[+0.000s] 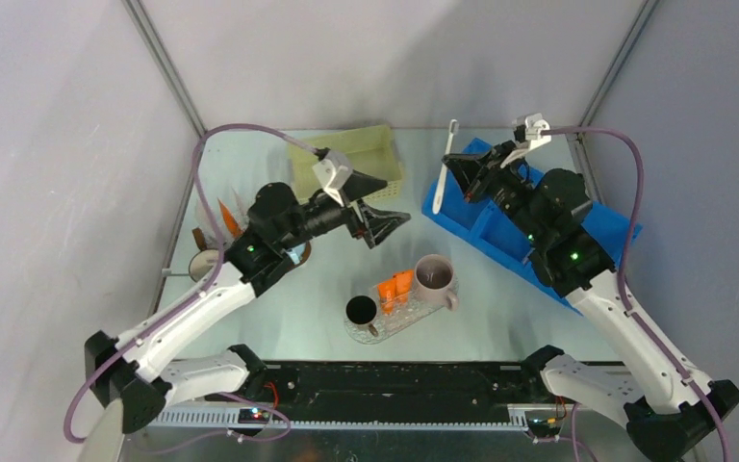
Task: Prepare toiletry sets of a toothbrush and toothpaste on the tray
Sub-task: Pick up the toothbrush from the storage box.
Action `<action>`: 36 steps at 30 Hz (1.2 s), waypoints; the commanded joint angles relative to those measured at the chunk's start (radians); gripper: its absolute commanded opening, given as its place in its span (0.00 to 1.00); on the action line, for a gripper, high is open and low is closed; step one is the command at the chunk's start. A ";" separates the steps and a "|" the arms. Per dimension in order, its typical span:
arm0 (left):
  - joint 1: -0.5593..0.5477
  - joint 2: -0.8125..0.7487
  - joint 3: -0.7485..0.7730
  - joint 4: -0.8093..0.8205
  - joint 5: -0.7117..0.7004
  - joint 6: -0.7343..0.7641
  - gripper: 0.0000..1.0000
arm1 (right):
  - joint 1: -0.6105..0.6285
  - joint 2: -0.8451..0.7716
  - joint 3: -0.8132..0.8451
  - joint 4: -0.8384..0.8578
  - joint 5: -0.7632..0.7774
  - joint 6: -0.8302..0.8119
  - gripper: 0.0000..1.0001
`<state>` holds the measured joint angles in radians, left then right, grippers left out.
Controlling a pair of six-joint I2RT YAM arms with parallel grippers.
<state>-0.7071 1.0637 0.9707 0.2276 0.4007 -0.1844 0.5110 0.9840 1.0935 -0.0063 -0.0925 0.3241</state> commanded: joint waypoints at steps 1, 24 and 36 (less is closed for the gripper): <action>-0.056 0.075 0.064 0.061 0.038 -0.019 0.94 | 0.062 -0.030 -0.008 0.115 -0.002 -0.004 0.00; -0.115 0.117 0.099 -0.091 -0.045 0.149 0.00 | 0.253 -0.096 -0.053 0.100 0.015 -0.054 0.12; -0.113 0.041 0.138 -0.463 -0.246 0.566 0.00 | 0.173 -0.202 0.138 -0.379 -0.082 -0.135 0.70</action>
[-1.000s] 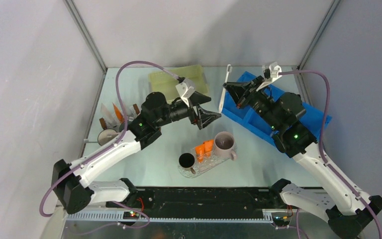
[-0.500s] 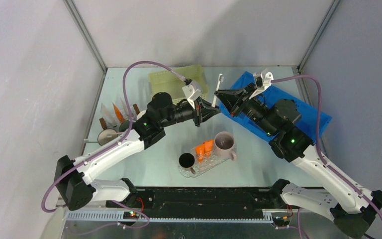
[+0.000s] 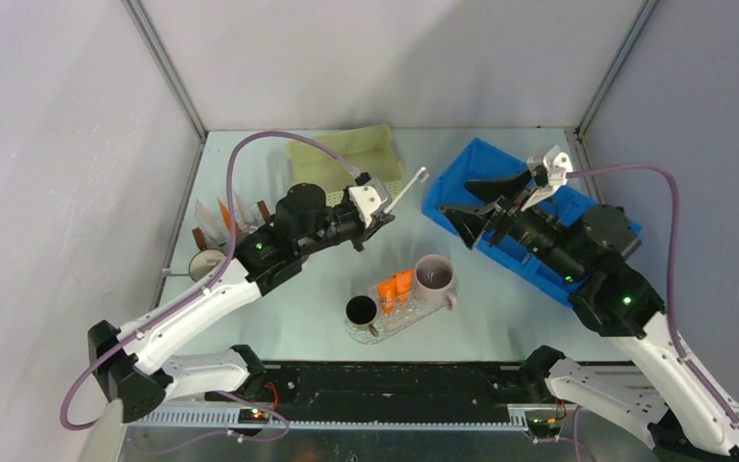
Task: Prepare toiletry sets of a toothbrush and toothpaste on the tray
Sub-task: Pick up the toothbrush from the storage box.
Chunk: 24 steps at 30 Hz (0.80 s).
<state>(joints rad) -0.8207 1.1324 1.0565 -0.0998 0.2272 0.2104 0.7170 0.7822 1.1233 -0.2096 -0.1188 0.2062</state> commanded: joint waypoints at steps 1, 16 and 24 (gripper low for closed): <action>0.000 -0.027 0.061 -0.170 -0.077 0.185 0.00 | -0.039 0.006 0.128 -0.198 -0.077 -0.009 0.71; -0.058 -0.017 0.113 -0.314 -0.107 0.341 0.00 | -0.055 0.343 0.571 -0.652 -0.102 0.175 0.68; -0.082 -0.003 0.111 -0.274 -0.083 0.339 0.00 | -0.091 0.425 0.605 -0.731 -0.148 0.238 0.57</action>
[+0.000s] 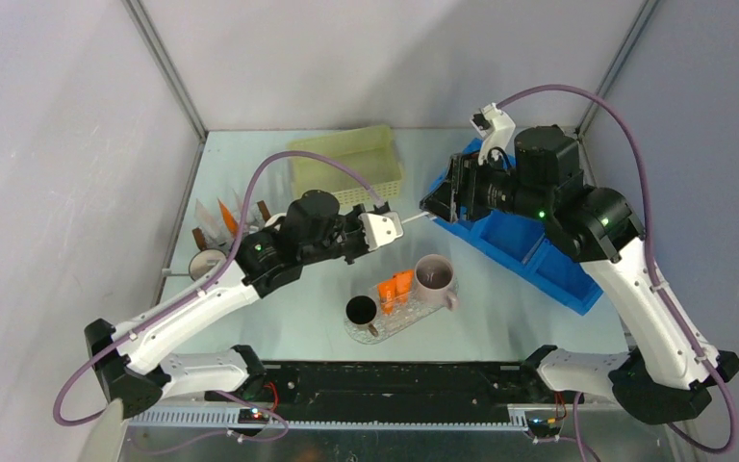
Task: Prepare toiletry sets of a toothbrush and toothpaste on the tray
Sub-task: Pick up the toothbrush from the storage box.
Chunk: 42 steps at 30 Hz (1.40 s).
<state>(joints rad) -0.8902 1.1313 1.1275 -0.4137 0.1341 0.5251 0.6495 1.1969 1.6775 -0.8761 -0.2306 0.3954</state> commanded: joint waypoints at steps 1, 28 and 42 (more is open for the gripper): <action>-0.013 0.000 0.040 0.043 0.011 0.025 0.00 | -0.027 0.013 0.048 -0.077 -0.040 0.054 0.55; -0.028 0.004 -0.014 0.141 0.011 0.012 0.22 | -0.061 -0.039 -0.048 -0.090 -0.111 0.124 0.00; -0.026 -0.141 -0.144 0.275 -0.108 -0.111 0.92 | -0.085 -0.309 -0.257 -0.135 -0.029 0.085 0.00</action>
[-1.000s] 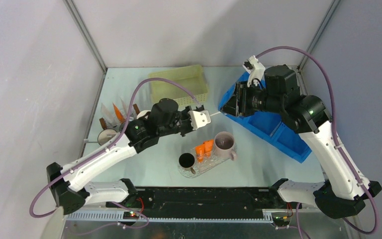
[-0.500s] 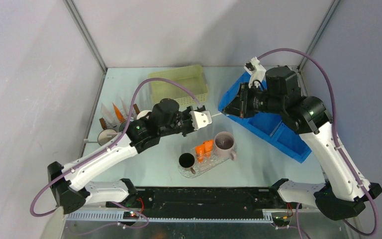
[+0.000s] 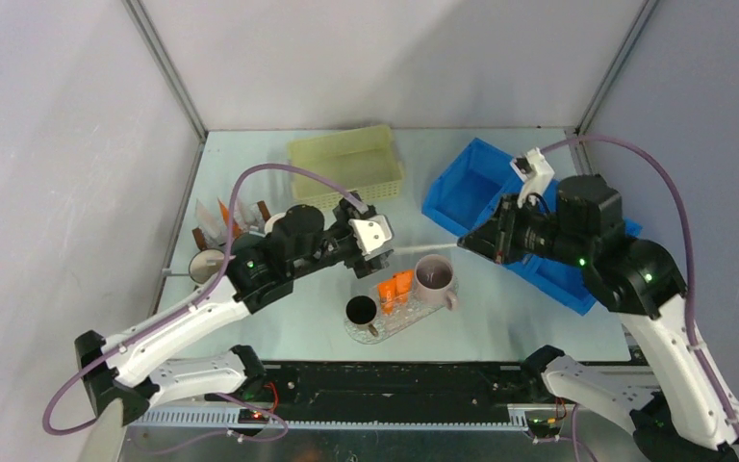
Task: Prepare toiletry sets of a toothbrush and toothpaste on the tray
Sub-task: Pick up the toothbrush from the storage box.
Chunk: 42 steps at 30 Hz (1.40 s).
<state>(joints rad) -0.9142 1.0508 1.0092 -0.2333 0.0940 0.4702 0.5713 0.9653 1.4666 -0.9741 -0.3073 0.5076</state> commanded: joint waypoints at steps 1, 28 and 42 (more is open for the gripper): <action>-0.003 -0.075 -0.033 0.102 -0.083 -0.074 0.93 | -0.007 -0.103 -0.075 -0.042 0.058 -0.029 0.00; 0.127 -0.223 -0.245 0.454 -0.413 -0.460 0.97 | -0.086 -0.332 -0.542 0.155 -0.012 -0.010 0.00; 0.132 -0.248 -0.280 0.520 -0.508 -0.463 0.96 | -0.013 -0.555 -0.766 0.262 0.105 0.146 0.00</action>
<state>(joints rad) -0.7902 0.8169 0.7322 0.2249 -0.3759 0.0246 0.5320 0.4515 0.7277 -0.7830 -0.2543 0.5945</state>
